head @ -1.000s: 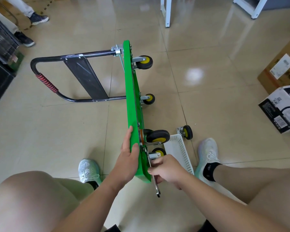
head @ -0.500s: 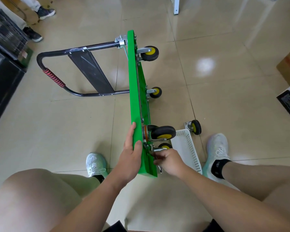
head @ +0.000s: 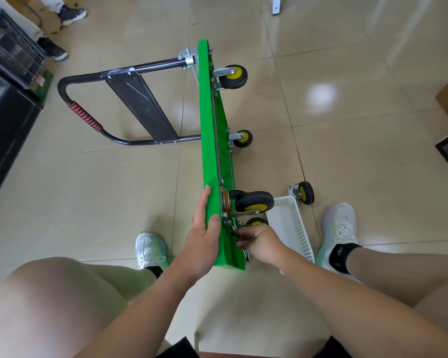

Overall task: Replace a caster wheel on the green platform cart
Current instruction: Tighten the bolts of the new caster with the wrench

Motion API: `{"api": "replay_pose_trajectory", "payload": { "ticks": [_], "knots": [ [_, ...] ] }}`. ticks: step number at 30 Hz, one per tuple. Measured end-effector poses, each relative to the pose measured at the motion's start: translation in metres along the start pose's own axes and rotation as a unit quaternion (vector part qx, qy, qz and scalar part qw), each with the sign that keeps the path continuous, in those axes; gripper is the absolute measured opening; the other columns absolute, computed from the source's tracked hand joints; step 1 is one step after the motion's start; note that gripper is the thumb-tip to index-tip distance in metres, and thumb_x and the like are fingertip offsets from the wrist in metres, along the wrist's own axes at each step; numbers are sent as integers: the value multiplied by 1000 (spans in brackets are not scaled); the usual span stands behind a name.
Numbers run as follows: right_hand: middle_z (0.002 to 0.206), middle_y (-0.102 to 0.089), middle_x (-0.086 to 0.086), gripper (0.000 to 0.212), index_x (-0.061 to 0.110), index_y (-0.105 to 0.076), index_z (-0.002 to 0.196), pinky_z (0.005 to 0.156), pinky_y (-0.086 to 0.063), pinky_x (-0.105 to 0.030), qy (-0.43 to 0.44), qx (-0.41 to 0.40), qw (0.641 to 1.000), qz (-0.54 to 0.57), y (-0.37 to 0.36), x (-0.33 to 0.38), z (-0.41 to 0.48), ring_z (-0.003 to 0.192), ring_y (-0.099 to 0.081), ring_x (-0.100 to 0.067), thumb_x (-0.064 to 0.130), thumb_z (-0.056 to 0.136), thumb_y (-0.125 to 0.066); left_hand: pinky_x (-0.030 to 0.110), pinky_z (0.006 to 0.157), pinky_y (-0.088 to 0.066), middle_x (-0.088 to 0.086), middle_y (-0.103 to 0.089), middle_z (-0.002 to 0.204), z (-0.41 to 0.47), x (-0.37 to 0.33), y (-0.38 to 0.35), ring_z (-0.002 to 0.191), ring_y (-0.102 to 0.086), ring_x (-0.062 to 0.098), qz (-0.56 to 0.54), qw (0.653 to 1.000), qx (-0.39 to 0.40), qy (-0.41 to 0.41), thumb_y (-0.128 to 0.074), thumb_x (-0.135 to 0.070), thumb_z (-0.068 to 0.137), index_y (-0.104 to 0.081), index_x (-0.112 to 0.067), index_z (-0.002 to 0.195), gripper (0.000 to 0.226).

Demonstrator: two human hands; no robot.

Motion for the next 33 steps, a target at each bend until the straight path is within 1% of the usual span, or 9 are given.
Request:
{"api": "replay_pose_trajectory", "payload": {
  "ticks": [3,8,11,13,18,21,25,29,33],
  "knots": [
    [103,-73,9,37,23,-77,109,105,-49,-39,-15,20,999,-29,1,10,-1,104,-67,-16,-2,83,-74,46,119,-39,-25,-37,156,0,0,0,133,-51,6,-3,1000,4,0,-32,-44,102,-10,-74,147,58],
    [109,-75,12,36,37,-79,101,109,-46,-45,-21,27,999,-14,-4,1,-7,113,-66,-22,7,82,-73,47,118,-39,-20,-37,158,0,0,0,132,-52,10,2,1000,4,-1,-32,-35,110,-10,-73,148,58],
    [100,-74,12,36,25,-72,121,96,-53,-27,-6,16,999,-41,0,26,-40,101,-68,-12,10,88,-72,46,121,-36,-23,-33,158,-1,-1,-1,139,-46,9,3,1000,1,-5,-32,-30,112,-12,-72,148,59],
    [96,-75,1,45,17,-66,129,85,-58,-26,-15,3,1000,-5,1,33,-55,93,-71,-15,10,86,-74,44,124,-31,-23,-30,159,-1,-1,0,144,-40,8,-1,1000,-1,-5,-32,-30,112,-13,-69,149,58],
    [89,-78,-4,29,14,-77,104,86,-61,-44,-68,-8,995,68,-1,53,-70,80,-75,-22,16,75,-78,45,125,-31,-14,-33,165,1,0,0,148,-40,13,-18,1000,1,-13,-34,-53,96,-11,-75,147,60],
    [87,-77,-13,17,6,-76,100,72,-62,-39,-90,10,988,125,-1,69,-74,72,-71,-26,6,83,-74,45,125,-31,-13,-31,165,1,0,0,148,-39,14,-16,1000,4,-13,-31,-53,94,-10,-74,148,61],
    [86,-71,-15,23,-7,-69,109,58,-55,-28,-120,23,976,179,1,76,-79,68,-66,-24,-2,87,-69,50,122,-35,-11,-32,165,1,1,1,145,-44,20,-18,1000,9,-12,-32,-55,95,-8,-76,146,60],
    [87,-75,-11,21,1,-73,108,70,-59,-34,-131,36,978,156,6,61,-83,67,-69,-23,3,87,-71,51,120,-37,-11,-34,164,1,0,0,143,-46,21,-27,1000,8,-6,-33,-59,91,-10,-79,144,61],
    [101,-78,4,35,20,-74,119,90,-59,-34,-89,-21,995,45,9,31,-76,90,-75,-15,16,84,-77,50,119,-39,-12,-36,163,2,0,-1,141,-49,20,-28,1000,5,-2,-34,-59,90,-12,-80,143,60]
  ]
}}
Point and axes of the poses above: each hand's wrist, its own z-axis towards the middle knuckle, its own y-axis out of the back of the hand, x = y × z, the point moved 1 cm from there along z, towards the middle knuckle
